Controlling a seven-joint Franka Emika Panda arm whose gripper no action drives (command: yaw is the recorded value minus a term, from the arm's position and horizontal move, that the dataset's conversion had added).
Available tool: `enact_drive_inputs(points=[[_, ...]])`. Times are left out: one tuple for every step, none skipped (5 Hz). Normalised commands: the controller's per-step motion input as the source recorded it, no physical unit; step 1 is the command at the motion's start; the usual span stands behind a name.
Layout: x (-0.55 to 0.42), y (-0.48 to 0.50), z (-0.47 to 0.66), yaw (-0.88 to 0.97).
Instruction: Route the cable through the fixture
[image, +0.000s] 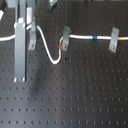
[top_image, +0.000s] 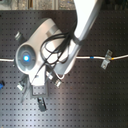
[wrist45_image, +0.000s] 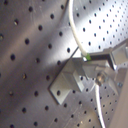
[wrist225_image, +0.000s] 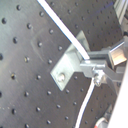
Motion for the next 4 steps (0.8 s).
enact_drive_inputs(points=[[-0.196,-0.081,-0.15,-0.2],[-0.199,-0.02,0.12,-0.43],[-0.248,-0.181,0.22,-0.56],[-0.342,-0.052,0.0,0.0]])
